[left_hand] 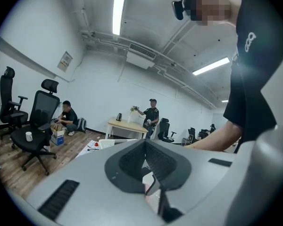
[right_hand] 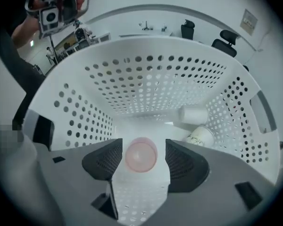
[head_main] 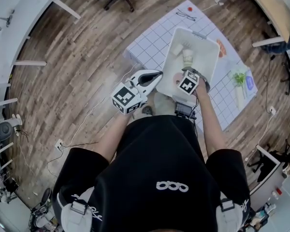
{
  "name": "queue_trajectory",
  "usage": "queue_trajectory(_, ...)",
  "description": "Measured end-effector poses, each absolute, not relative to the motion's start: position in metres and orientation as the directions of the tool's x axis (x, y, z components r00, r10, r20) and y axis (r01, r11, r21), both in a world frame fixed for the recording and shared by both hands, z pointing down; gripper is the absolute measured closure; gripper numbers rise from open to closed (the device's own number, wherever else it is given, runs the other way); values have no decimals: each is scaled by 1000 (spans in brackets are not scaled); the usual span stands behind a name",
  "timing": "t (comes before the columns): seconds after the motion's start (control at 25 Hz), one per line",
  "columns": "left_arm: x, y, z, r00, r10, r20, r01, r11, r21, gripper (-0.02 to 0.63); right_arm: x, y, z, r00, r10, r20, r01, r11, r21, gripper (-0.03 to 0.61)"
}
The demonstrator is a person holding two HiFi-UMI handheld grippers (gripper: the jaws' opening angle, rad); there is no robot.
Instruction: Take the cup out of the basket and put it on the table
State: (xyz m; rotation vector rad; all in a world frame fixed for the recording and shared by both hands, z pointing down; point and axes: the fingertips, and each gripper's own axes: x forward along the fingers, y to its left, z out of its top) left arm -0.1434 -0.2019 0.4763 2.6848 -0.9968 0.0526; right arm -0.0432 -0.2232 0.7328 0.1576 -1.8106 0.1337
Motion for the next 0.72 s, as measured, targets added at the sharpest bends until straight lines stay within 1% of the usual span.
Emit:
queue_trajectory(0.16, -148, -206, 479, 750, -647, 135, -658, -711, 249, 605, -37, -219, 765, -144, 3, 990, -139, 990, -23, 307)
queue_trajectory(0.24, -150, -207, 479, 746, -652, 136, -662, -706, 250, 606, -36, -218, 771, -124, 7, 992, -139, 990, -25, 307)
queue_trajectory(0.52, -150, -204, 479, 742, -657, 135, -667, -703, 244, 606, -34, -223, 768, -147, -23, 989, -179, 984, -4, 305)
queue_trajectory(0.72, -152, -197, 474, 743, -658, 124, -666, -708, 234, 606, -42, -232, 731, -225, -107, 968, -224, 973, 55, 305)
